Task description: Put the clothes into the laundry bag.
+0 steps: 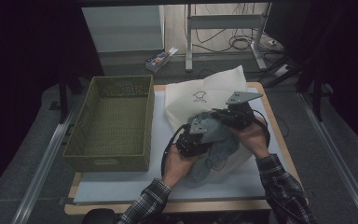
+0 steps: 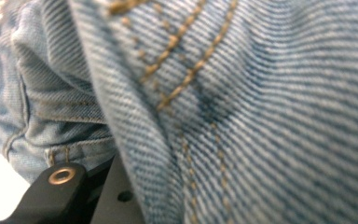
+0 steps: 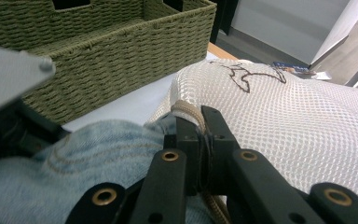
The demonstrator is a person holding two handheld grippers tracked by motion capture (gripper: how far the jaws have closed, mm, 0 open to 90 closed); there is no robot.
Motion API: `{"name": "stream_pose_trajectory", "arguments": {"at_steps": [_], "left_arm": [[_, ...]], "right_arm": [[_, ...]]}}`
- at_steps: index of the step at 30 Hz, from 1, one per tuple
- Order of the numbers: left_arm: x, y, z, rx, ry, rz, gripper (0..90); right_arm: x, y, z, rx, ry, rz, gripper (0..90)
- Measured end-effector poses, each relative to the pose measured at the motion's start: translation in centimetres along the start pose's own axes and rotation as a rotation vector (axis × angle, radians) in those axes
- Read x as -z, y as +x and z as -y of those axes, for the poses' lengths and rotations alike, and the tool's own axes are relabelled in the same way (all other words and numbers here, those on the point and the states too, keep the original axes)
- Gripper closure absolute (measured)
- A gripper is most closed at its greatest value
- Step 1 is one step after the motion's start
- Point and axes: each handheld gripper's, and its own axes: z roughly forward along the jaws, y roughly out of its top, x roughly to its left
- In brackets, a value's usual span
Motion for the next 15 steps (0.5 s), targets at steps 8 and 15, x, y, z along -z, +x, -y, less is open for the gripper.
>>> {"name": "stream_pose_trajectory", "arguments": {"at_steps": [8,15], "left_arm": [[1.5,1.4,0.0,0.007,-0.005,-0.083,71.4],[1.7,2.5,0.2,0.054,0.004,-0.105,71.3]], "right_arm": [[0.7,-0.1,-0.1,-0.004,-0.012,-0.005,86.2],[0.4,0.0,0.0,-0.001,0.002,-0.006,86.2]]}}
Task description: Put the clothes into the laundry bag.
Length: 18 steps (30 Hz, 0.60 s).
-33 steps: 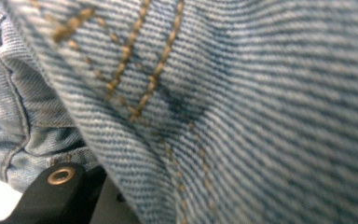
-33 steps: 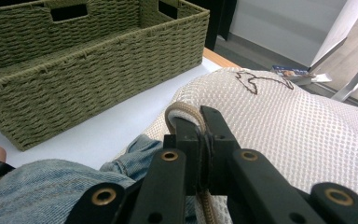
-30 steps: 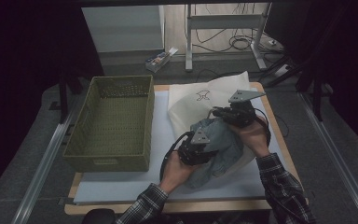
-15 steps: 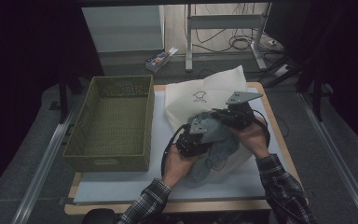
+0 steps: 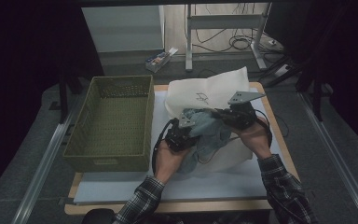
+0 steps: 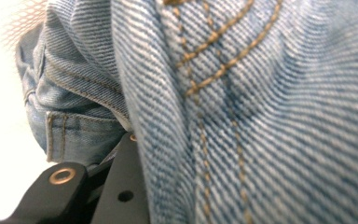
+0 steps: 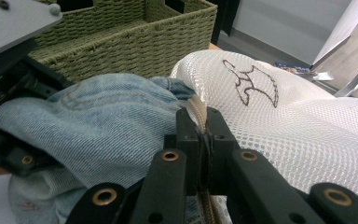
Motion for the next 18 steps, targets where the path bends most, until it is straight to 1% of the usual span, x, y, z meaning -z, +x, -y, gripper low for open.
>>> {"name": "stream_pose_trajectory", "arguments": {"at_steps": [6,9,12,14,16,18], "left_arm": [[-0.4,0.1,-0.3,0.005,0.02,-0.023,71.4],[-0.4,0.5,-0.3,0.012,0.021,-0.048,71.4],[-0.6,1.0,-0.2,0.008,0.039,-0.078,71.4],[-0.9,1.0,-0.1,-0.001,0.05,-0.079,71.5],[-1.1,0.5,0.0,-0.037,0.043,-0.071,71.5],[-1.3,-0.2,0.0,-0.079,0.049,-0.069,71.4]], "right_arm": [[-0.4,0.6,0.0,0.009,0.018,-0.001,86.2],[-0.4,0.8,-0.1,0.016,0.018,-0.003,86.2],[-0.3,1.0,-0.3,0.021,0.012,-0.008,86.3],[-0.2,1.2,-0.4,0.026,0.009,-0.011,86.2],[-0.3,1.3,-0.4,0.026,0.007,-0.013,86.2],[-0.4,1.3,-0.4,0.021,0.001,-0.018,86.2]]}}
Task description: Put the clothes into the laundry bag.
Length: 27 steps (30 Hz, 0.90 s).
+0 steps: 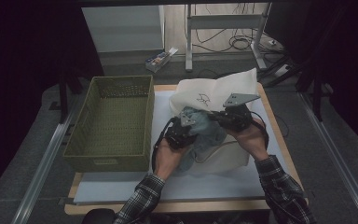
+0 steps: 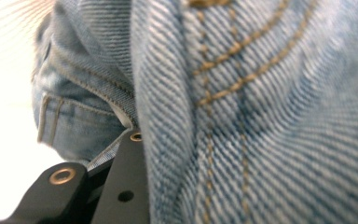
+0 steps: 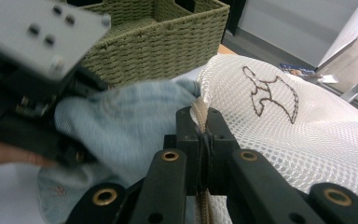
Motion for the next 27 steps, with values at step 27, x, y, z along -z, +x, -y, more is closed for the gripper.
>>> {"name": "stream_pose_trajectory", "arguments": {"at_steps": [27], "left_arm": [[1.0,-4.5,-0.1,-0.277,-0.056,0.227,70.4]], "right_arm": [[-0.4,-1.7,0.9,-0.037,0.009,0.044,85.9]]}}
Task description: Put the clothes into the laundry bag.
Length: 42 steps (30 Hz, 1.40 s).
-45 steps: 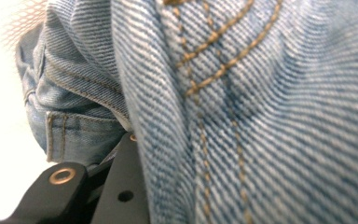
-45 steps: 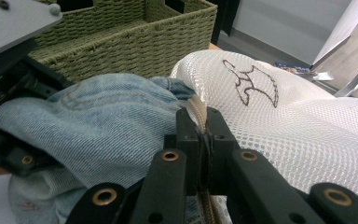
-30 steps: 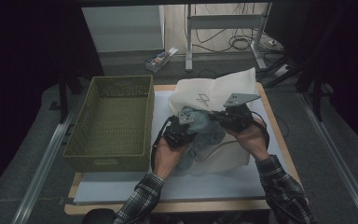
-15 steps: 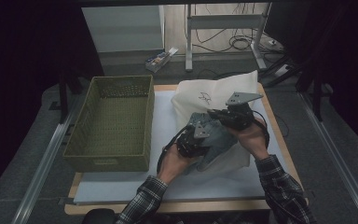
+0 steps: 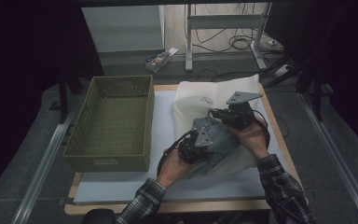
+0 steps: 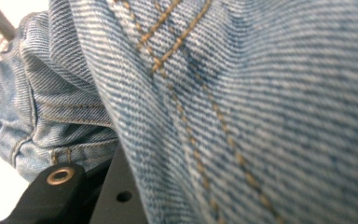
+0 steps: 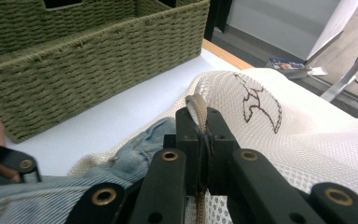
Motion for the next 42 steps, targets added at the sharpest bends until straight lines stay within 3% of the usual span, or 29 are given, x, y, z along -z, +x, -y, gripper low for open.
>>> {"name": "stream_pose_trajectory", "arguments": {"at_steps": [12,17,21,33,39,42], "left_arm": [[-0.2,-0.6,-0.2,-0.047,-0.062,0.091,71.2],[-0.7,-1.0,-0.4,-0.066,-0.072,0.108,71.2],[-0.8,-0.8,-0.6,-0.065,-0.063,0.095,71.0],[-0.8,1.6,-0.4,0.096,-0.063,0.037,70.5],[-0.9,2.9,-0.2,0.209,-0.058,-0.008,70.7],[-0.7,3.8,0.0,0.286,-0.061,-0.039,70.8]], "right_arm": [[-1.1,0.1,0.2,0.01,0.04,-0.002,85.7],[-1.3,0.5,0.2,0.016,0.045,-0.019,85.7],[-1.4,0.8,0.1,0.021,0.047,-0.034,85.6],[-0.5,2.5,-0.9,0.057,0.021,-0.078,85.9],[0.1,2.5,-1.0,0.061,0.015,-0.079,86.0],[0.4,2.7,-1.1,0.064,0.018,-0.082,86.0]]}}
